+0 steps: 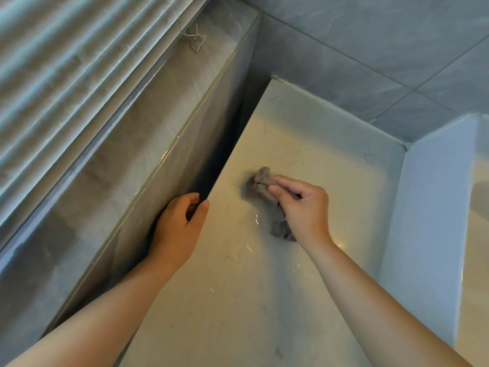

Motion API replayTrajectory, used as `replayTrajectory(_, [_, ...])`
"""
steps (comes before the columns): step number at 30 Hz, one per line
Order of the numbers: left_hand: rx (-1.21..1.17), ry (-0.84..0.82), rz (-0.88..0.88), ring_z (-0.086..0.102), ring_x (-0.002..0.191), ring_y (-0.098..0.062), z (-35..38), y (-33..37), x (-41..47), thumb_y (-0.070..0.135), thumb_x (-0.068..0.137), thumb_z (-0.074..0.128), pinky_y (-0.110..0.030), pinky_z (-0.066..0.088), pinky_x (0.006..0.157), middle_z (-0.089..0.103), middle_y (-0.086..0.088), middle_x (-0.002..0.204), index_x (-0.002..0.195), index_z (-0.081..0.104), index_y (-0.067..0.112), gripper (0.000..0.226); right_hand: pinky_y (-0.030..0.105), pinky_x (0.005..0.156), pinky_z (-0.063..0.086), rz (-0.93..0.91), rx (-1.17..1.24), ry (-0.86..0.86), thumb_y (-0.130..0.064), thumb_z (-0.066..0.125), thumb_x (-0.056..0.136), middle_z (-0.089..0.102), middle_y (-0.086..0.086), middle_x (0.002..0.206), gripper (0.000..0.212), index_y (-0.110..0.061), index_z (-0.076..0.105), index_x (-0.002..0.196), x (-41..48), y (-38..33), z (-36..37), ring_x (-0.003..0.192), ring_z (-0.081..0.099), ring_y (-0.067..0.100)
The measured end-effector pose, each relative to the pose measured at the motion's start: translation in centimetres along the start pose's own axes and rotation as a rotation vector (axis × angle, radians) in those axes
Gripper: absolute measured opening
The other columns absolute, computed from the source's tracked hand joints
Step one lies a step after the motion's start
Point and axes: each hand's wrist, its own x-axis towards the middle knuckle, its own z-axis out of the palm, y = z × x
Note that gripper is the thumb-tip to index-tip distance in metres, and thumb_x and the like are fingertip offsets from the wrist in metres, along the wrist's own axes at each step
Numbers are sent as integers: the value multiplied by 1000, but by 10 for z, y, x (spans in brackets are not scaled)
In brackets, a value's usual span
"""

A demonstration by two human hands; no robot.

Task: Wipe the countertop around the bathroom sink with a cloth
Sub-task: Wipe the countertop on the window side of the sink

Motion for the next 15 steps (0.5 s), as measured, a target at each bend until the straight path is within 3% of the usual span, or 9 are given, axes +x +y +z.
replayTrajectory(6, [59,-44,-14,53,112,-10,-4,-18,-15,40,93,49,-28,43,93,55,3,130,132,50,18,45,9,87,46,-115,-127,129,-13,68,85,72,-3,104,21,-14,72,106,68,-19,3,93,62,-3])
replayTrajectory(9, [57,-45,-45,55,112,-13,-2,-28,-16,49,92,46,-33,45,94,57,3,128,130,53,20,49,16,91,46,-162,-220,91,-14,65,86,72,0,104,22,-15,72,107,92,-13,27,96,64,5])
replayTrajectory(15, [76,-22,8,56,88,-7,6,-30,-19,47,94,40,-17,37,69,60,9,103,106,64,27,33,26,95,48,-241,-253,102,-16,64,87,72,-3,104,23,-19,71,109,97,-3,44,99,65,9])
